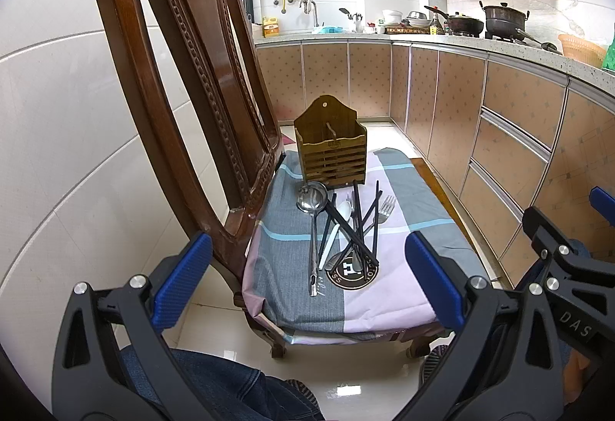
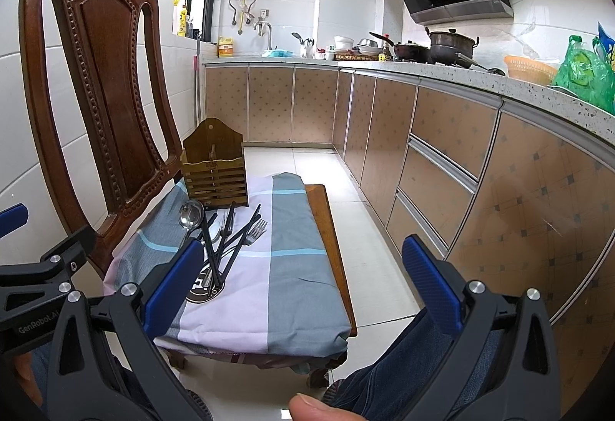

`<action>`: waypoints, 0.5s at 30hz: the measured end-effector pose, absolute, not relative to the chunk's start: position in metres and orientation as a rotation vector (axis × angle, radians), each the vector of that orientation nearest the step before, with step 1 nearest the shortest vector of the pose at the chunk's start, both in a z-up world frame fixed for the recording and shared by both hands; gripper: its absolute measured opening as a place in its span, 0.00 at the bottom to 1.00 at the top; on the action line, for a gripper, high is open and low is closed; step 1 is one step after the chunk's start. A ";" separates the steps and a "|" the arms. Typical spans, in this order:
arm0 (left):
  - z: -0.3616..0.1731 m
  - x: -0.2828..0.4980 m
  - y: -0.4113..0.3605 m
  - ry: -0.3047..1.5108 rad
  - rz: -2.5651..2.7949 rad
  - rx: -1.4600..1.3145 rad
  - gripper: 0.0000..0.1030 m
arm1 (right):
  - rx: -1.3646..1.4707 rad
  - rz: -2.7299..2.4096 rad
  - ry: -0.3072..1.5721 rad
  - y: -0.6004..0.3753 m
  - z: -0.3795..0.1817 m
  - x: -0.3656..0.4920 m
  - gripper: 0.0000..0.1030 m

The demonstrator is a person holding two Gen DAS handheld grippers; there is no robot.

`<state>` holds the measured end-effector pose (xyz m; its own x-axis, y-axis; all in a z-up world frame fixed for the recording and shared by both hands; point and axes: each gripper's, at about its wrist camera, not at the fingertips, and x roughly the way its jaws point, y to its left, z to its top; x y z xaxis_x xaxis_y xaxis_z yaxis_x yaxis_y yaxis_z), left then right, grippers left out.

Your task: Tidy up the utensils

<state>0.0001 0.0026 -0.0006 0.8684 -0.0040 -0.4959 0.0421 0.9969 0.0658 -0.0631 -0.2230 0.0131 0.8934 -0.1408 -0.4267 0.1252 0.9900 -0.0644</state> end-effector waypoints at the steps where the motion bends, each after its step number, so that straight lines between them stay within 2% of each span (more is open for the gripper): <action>1: -0.001 0.000 0.002 0.516 -0.024 0.077 0.96 | -0.033 -0.134 0.445 -0.222 0.013 -0.063 0.98; 15: -0.002 0.000 0.005 0.509 -0.014 0.082 0.96 | -0.071 -0.135 0.388 -0.217 0.019 -0.071 0.98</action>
